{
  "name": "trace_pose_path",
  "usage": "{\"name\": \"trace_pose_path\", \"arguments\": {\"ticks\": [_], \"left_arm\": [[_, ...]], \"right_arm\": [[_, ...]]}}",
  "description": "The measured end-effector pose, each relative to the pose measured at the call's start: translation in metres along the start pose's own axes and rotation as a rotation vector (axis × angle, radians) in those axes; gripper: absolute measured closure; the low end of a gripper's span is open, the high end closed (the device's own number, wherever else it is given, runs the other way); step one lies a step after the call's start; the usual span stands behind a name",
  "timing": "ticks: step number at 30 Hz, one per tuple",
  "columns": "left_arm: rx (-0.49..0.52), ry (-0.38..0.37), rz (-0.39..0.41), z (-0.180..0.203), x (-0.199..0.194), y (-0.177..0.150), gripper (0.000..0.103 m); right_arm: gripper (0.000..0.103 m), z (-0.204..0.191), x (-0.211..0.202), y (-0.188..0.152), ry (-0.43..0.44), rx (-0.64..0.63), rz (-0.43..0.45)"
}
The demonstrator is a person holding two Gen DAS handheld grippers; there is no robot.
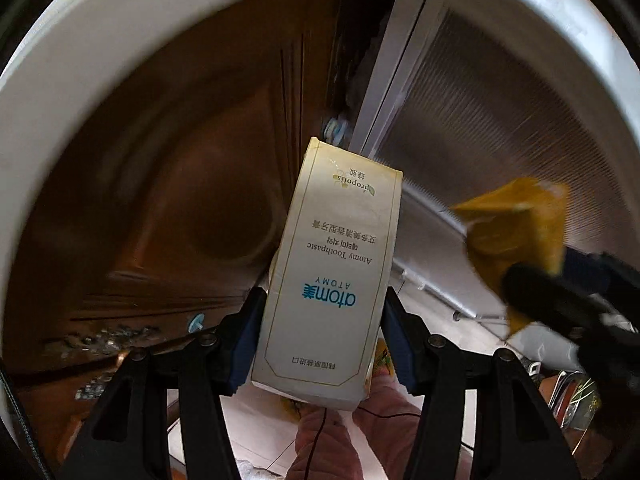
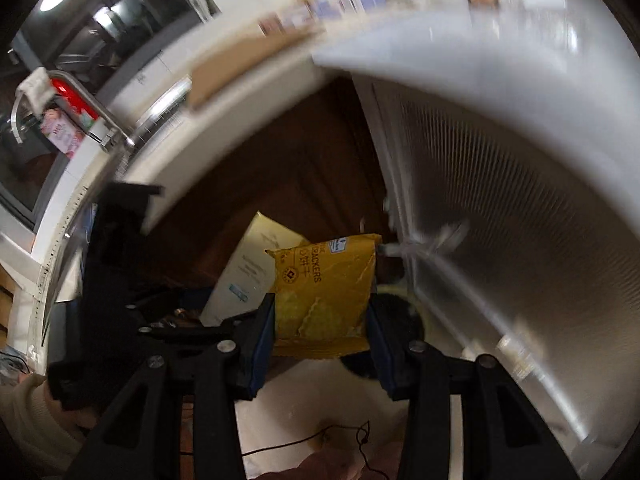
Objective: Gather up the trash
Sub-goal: 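Open the left tool over the bin while the right releases the cracker bag into it, then raise both open tools back up toward the counter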
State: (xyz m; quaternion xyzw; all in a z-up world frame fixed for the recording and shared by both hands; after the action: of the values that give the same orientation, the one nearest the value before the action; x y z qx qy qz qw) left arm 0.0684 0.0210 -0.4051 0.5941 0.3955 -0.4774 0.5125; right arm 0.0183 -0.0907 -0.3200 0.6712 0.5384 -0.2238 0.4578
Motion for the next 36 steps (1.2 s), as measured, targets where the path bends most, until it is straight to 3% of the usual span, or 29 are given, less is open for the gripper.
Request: {"name": "trace_pose_path", "arguments": {"ticks": [12, 18, 23, 30, 36], "left_arm": [[0.003, 0.035, -0.081, -0.018, 0.071, -0.006, 0.046], [0.002, 0.041, -0.124, -0.025, 0.091, -0.023, 0.034], [0.015, 0.044, -0.129, -0.025, 0.092, -0.028, 0.023], [0.021, 0.044, -0.129, -0.023, 0.093, -0.029, 0.022], [0.019, 0.034, -0.116, -0.017, 0.064, -0.029, 0.022]], "right_arm": [[0.058, 0.042, 0.099, -0.028, -0.042, 0.055, -0.147], [0.055, 0.06, 0.126, -0.036, -0.055, 0.091, -0.199], [0.055, 0.067, 0.129, -0.039, -0.06, 0.125, -0.209], [0.055, 0.065, 0.121, -0.046, -0.055, 0.135, -0.212], [0.055, 0.061, 0.102, -0.049, -0.056, 0.15, -0.2]]}}
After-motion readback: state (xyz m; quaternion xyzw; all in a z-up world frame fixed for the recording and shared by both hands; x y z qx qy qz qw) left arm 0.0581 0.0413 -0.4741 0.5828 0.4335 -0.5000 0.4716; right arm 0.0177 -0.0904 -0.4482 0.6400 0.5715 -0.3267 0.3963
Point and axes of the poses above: each gripper's, at about its wrist camera, not at the fingertips, and x roughly the way its jaws point, z to its right, y to its top, the point moved 7 cm from there along x, roughly the way its jaws point, and after that the axes turned 6 degrees about y, right-handed, at the moved point
